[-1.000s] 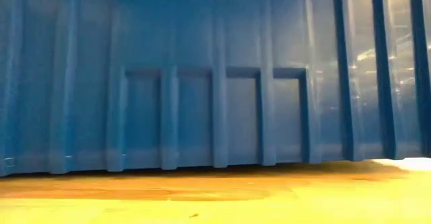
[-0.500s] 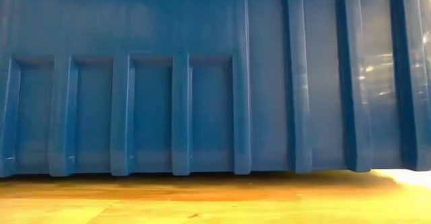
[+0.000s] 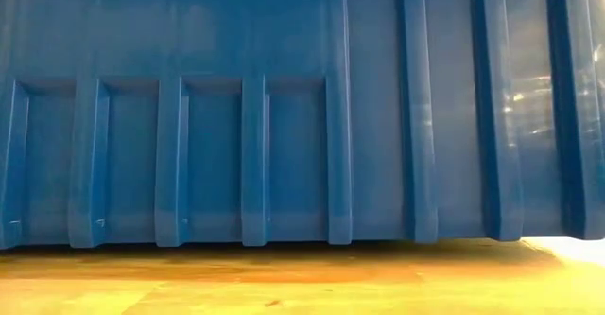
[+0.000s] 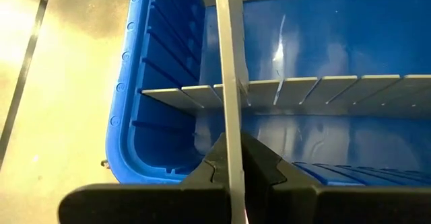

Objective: Sort blocks

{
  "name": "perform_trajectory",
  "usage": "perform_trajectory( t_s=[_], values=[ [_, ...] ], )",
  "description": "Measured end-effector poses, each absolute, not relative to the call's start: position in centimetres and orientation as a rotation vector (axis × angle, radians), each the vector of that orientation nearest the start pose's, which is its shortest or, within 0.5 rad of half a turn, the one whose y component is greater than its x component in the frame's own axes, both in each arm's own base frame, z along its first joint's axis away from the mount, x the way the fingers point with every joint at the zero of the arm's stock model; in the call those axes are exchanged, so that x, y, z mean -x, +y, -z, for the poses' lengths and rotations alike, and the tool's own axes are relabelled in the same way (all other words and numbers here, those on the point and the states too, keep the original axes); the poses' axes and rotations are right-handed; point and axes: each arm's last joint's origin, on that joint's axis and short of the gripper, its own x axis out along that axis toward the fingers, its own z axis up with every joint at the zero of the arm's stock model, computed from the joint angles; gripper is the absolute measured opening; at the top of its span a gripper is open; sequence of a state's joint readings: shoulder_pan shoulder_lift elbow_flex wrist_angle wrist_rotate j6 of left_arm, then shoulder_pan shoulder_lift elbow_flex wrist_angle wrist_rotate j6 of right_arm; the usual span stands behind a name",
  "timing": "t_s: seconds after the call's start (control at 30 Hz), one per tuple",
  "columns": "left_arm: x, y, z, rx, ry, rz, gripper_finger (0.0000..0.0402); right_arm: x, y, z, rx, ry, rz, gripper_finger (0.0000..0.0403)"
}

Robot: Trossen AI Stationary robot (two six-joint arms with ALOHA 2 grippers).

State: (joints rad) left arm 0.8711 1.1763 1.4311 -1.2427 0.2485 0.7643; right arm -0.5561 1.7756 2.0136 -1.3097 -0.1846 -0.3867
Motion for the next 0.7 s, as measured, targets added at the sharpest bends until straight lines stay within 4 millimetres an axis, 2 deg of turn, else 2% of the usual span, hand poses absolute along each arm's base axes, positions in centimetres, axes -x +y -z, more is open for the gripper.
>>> perform_trajectory(
  t_s=[0.43,0.7],
  values=[
    [-13.0,14.3,-38.7,-0.171,0.999,-0.207,0.0001,-29.9,-16.2,-39.3,0.009,1.077,0.074,0.0],
    [-13.0,14.4,-38.6,-0.178,1.009,-0.216,0.0001,-29.7,-16.3,-39.2,0.006,1.093,0.08,0.0]
  ],
)
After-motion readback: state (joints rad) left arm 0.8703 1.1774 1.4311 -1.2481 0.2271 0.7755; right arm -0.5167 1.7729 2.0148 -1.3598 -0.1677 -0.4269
